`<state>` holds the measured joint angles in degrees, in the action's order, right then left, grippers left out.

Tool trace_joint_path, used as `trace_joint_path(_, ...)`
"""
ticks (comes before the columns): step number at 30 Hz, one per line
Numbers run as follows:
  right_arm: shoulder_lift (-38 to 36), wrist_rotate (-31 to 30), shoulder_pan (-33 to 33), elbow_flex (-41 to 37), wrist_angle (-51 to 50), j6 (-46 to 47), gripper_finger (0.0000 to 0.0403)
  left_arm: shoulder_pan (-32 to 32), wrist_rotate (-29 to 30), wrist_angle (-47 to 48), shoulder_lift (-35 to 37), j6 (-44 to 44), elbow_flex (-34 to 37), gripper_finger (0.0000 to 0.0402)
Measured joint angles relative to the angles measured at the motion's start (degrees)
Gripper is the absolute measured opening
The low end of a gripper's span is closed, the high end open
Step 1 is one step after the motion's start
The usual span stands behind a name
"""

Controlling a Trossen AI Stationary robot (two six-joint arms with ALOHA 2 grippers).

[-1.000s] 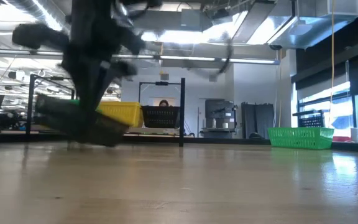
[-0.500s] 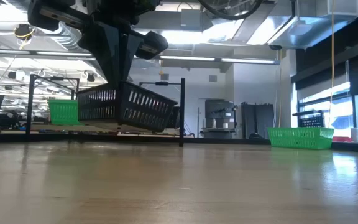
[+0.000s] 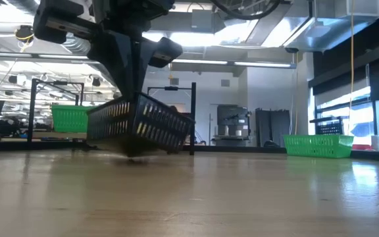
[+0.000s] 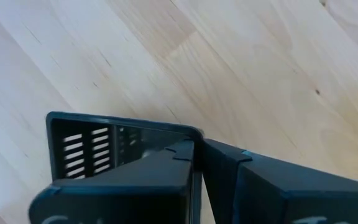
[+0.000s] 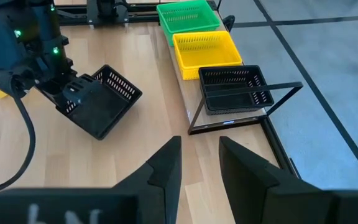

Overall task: Stack baskets on shelf by color
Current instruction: Stack the black basket on the black basket on the shelf

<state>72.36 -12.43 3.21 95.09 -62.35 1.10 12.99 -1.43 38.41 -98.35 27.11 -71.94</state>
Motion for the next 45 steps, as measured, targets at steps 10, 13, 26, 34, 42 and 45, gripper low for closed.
trace_joint_path(10, 0.0, 0.0, 0.0, 0.0, 0.0, 0.0, 0.0107, 0.0, 0.0, -1.7, 0.0, -1.3, 0.0, 0.004)
trace_joint_path(13, 0.0, 0.0, 0.0, 0.0, 0.0, 0.0, 0.0107, 0.0, -0.6, -1.7, 0.0, -1.3, 0.0, 0.0041)
trace_joint_path(26, 0.0, 4.4, 0.0, 0.0, -0.1, 0.0, 0.0107, -2.0, 1.0, 2.4, 4.2, -10.8, 0.0, 0.0002)
trace_joint_path(34, 0.0, 6.5, -1.8, 0.0, -0.3, -0.9, 0.0107, -3.1, 9.0, 4.1, 15.4, -21.7, 0.0, 0.0009)
trace_joint_path(42, 2.9, 4.7, -4.7, 0.0, 0.3, 7.7, 0.0107, -3.1, 24.6, 6.4, 26.9, -37.0, -0.1, 0.0001)
trace_joint_path(45, 5.6, 4.7, -4.6, 0.0, 0.8, 14.0, 0.0107, -3.1, 28.2, 6.7, 30.1, -40.2, -0.1, 0.0003)
